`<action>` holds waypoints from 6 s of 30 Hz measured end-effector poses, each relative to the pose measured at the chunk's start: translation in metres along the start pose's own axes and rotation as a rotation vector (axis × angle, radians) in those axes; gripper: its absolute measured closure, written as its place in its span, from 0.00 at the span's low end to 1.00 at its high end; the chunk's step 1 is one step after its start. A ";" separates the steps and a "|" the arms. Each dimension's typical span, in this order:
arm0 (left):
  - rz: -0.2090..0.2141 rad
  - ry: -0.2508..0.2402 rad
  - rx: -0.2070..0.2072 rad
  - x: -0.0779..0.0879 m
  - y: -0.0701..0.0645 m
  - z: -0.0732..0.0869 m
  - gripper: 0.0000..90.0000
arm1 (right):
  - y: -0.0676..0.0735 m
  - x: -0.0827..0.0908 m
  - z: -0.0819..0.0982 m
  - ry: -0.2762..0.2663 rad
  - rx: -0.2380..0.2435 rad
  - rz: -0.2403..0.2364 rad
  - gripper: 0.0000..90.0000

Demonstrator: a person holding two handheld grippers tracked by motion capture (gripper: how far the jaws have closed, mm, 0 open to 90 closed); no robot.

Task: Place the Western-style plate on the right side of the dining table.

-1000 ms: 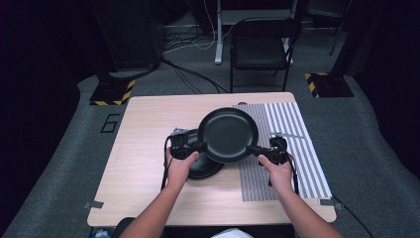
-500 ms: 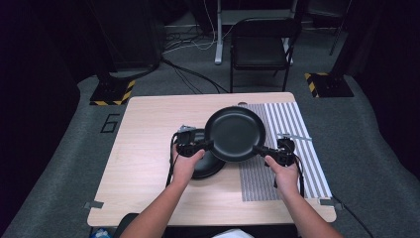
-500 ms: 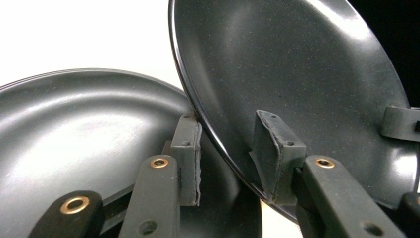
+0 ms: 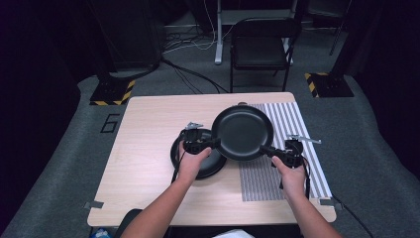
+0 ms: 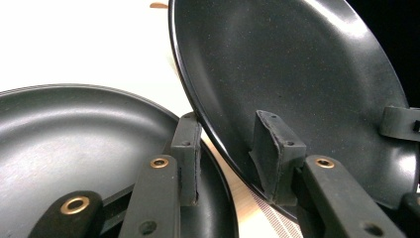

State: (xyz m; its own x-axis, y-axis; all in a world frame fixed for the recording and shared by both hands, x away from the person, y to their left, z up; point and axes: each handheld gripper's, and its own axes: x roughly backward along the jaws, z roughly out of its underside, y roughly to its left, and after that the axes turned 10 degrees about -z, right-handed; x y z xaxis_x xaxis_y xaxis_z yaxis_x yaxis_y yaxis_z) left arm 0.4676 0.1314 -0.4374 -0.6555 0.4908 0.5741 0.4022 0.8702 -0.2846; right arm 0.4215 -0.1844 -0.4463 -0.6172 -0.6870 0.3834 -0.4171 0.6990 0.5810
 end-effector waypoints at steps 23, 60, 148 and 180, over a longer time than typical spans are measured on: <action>0.065 0.026 -0.035 -0.023 -0.024 -0.008 0.71 | -0.011 0.029 0.003 -0.050 -0.020 0.067 0.73; 0.122 0.086 -0.053 -0.061 -0.048 -0.003 0.71 | -0.039 0.051 0.018 -0.076 -0.080 0.129 0.73; 0.085 0.189 -0.008 -0.122 -0.056 0.014 0.71 | -0.089 0.040 0.030 -0.044 -0.148 0.195 0.72; 0.045 0.230 -0.001 -0.132 -0.056 0.015 0.70 | -0.101 0.031 0.028 -0.002 -0.181 0.204 0.71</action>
State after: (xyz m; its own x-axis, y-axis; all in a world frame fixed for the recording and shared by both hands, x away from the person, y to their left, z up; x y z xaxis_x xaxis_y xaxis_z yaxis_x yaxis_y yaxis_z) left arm 0.5224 0.0181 -0.5084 -0.4739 0.5059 0.7208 0.4285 0.8475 -0.3132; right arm 0.4257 -0.2708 -0.5131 -0.6779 -0.5351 0.5041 -0.1579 0.7758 0.6109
